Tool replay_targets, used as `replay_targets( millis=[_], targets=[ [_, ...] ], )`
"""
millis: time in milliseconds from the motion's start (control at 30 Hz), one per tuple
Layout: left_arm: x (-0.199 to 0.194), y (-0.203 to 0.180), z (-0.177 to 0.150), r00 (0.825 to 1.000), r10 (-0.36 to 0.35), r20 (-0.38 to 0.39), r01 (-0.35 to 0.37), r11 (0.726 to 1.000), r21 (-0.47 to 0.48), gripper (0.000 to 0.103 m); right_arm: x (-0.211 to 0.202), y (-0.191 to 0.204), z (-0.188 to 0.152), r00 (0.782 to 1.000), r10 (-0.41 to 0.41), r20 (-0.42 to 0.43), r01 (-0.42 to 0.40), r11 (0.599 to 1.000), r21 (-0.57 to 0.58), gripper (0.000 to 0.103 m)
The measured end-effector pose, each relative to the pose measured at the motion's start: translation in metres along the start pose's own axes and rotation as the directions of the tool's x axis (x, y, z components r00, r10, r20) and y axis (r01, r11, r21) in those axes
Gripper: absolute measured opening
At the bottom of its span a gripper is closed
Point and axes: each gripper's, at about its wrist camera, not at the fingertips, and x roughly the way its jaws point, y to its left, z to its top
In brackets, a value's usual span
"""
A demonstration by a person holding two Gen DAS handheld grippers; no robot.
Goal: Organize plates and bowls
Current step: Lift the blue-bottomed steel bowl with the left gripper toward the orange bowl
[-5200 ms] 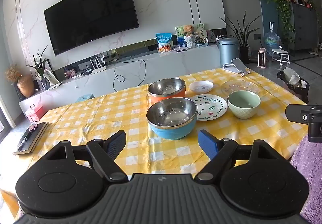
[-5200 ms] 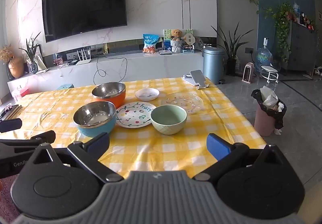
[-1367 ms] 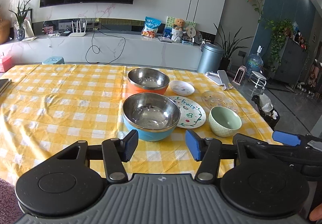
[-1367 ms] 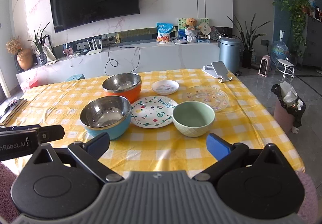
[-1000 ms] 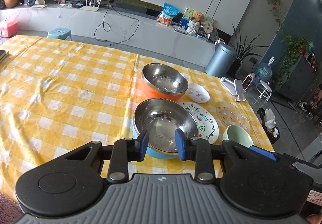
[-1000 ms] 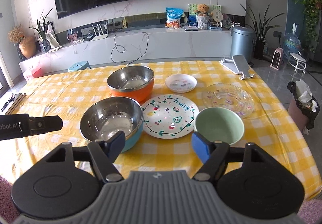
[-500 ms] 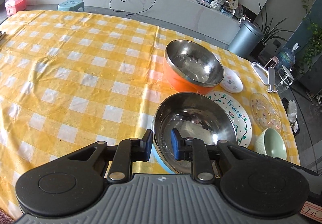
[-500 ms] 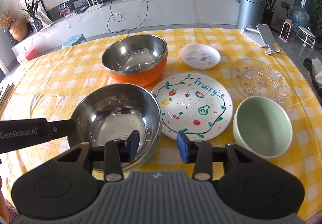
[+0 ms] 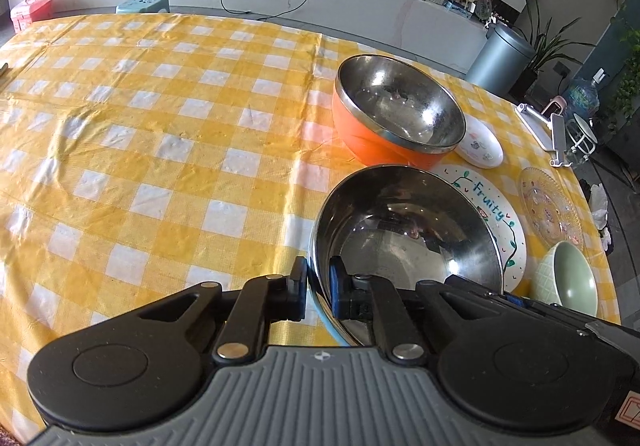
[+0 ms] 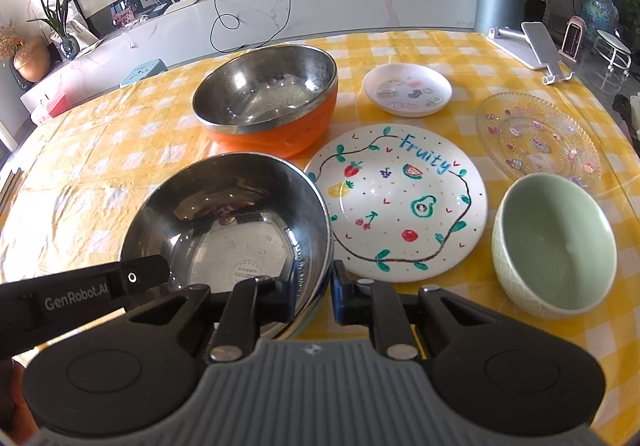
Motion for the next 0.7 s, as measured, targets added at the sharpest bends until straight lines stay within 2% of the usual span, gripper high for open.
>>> replay_targets(
  millis=[367,533,700],
  targets=[
    [-0.05,0.016,-0.022,0.999,0.01,0.041,-0.008,0.999,-0.044,0.011,-0.037,0.008,-0.015,0.998,0.067,0.003,-0.067,0.998,0.014,0.011],
    [-0.072,0.033,-0.038,0.999,0.032,0.041,-0.029,0.997,-0.069,0.011,-0.048,0.019,-0.034,0.991,0.127,-0.035,-0.127,0.992,0.019,0.01],
    [-0.075,0.05,-0.053,0.999,0.036,0.007,-0.035,0.994,-0.103,0.011,-0.047,0.029,-0.051,0.986,0.143,-0.085,-0.143,0.99,0.009,0.009]
  ],
)
